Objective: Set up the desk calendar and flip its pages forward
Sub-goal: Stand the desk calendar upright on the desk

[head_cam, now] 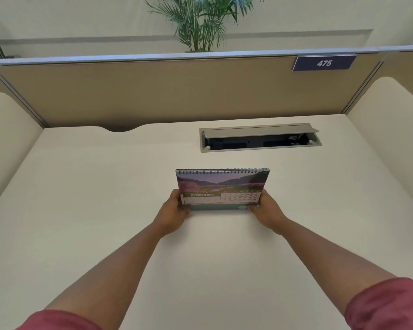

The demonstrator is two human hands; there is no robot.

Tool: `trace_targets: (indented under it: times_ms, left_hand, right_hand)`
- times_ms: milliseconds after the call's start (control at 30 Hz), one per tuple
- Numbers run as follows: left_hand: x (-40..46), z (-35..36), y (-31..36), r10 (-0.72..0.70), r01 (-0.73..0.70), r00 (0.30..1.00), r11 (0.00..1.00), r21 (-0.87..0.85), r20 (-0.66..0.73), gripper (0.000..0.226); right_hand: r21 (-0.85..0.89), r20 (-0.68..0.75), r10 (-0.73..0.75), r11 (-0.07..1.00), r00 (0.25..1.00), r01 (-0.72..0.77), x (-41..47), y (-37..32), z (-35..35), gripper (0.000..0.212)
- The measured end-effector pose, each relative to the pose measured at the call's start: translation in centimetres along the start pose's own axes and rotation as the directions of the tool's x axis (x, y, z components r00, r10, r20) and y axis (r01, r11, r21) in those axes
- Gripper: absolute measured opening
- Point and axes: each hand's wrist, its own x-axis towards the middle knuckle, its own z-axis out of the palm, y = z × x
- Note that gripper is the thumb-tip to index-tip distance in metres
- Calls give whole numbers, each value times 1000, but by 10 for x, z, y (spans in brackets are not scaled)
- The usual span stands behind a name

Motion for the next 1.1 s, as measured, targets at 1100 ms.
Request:
trace_targets:
  times_ms: [1100]
  left_hand:
    - [-21,8,6,-67,68,997,998,17,-41,50]
  right_hand:
    - [151,40,59,986,997,-65,-19,-12,10,62]
